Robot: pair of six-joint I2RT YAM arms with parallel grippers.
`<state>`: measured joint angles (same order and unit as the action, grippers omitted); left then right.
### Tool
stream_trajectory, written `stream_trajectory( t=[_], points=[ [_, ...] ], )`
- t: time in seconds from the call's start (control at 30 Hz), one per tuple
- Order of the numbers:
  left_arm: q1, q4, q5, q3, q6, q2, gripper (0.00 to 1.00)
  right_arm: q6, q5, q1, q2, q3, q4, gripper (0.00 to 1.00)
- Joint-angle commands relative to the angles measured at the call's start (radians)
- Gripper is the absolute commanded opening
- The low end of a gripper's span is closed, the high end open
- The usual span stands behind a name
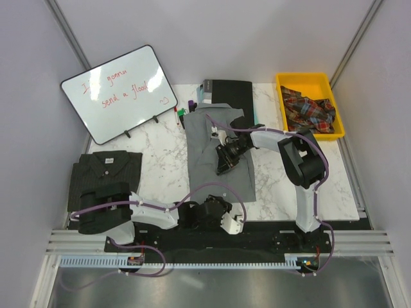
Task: Fold and stack the long sleeve shirts
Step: Fold the shirt
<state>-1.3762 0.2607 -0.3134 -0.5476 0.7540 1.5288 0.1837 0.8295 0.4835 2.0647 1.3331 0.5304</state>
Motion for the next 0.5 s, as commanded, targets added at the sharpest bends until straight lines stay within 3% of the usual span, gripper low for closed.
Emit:
stream_trajectory(
  t=[0.0,0.03,0.07,0.17,0.33,0.47],
  points=[
    [-0.004,0.060,-0.047,0.032,0.047,0.016,0.44,0.037,-0.017,0.004,0.000,-0.041,-0.018,0.30],
    [-0.004,0.052,-0.041,0.031,0.048,0.004,0.39,0.037,-0.015,0.006,-0.005,-0.051,-0.020,0.30],
    [-0.004,0.032,-0.032,0.029,0.050,-0.031,0.25,0.037,-0.016,0.010,-0.014,-0.075,-0.021,0.30],
    [-0.004,-0.096,0.009,-0.003,0.033,-0.122,0.02,0.010,0.011,0.033,-0.067,-0.153,-0.053,0.31],
    [-0.079,-0.444,0.143,-0.090,-0.089,-0.251,0.02,-0.081,0.065,0.072,-0.210,-0.230,-0.095,0.35],
    [-0.158,-0.630,0.232,-0.161,-0.276,-0.288,0.02,-0.083,0.062,0.049,-0.275,-0.129,-0.034,0.43]
  ],
)
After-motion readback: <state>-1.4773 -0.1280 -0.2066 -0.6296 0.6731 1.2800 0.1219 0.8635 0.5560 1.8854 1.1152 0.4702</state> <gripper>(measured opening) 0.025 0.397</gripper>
